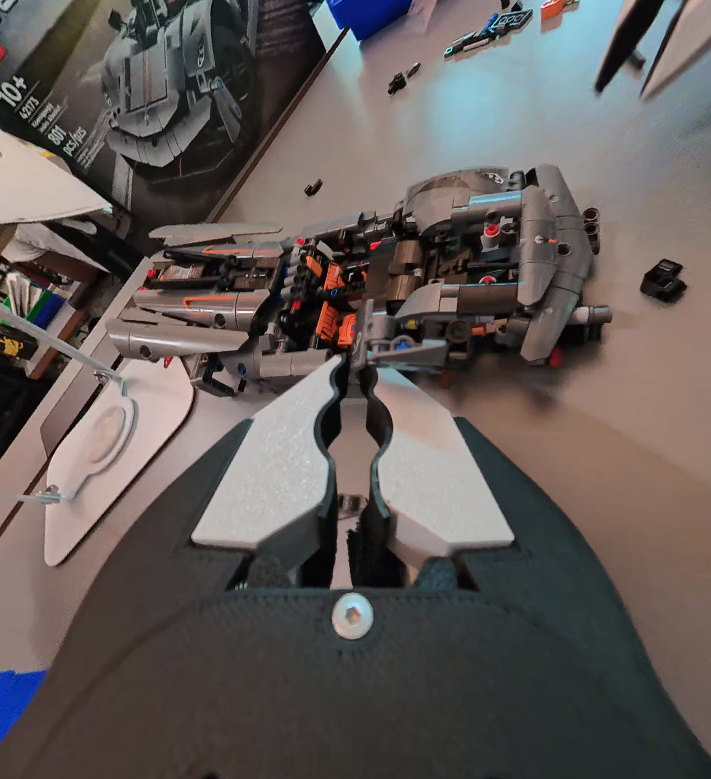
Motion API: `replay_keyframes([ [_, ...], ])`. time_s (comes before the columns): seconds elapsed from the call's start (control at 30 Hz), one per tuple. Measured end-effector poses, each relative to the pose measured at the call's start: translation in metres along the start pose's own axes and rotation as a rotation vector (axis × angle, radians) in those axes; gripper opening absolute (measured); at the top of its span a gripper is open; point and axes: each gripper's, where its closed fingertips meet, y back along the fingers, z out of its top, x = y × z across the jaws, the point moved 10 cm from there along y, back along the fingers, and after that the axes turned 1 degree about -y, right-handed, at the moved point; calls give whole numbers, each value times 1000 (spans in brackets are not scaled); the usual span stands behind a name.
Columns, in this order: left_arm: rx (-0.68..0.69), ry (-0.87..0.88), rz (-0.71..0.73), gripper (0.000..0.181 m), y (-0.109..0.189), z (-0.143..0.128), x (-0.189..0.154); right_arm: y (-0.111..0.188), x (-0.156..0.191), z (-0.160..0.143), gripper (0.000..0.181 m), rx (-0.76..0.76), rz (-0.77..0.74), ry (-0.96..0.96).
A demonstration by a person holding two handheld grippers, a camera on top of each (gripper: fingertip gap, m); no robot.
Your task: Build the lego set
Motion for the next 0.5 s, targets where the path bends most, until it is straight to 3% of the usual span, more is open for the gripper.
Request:
replay_keyframes([
  [0.27,140,60,37,11,2,1,-5,70,-50,-28,20,-231,-160,-189],
  [0.5,169,167,66,21,23,12,-5,91,-68,-34,29,-430,-75,-358],
])
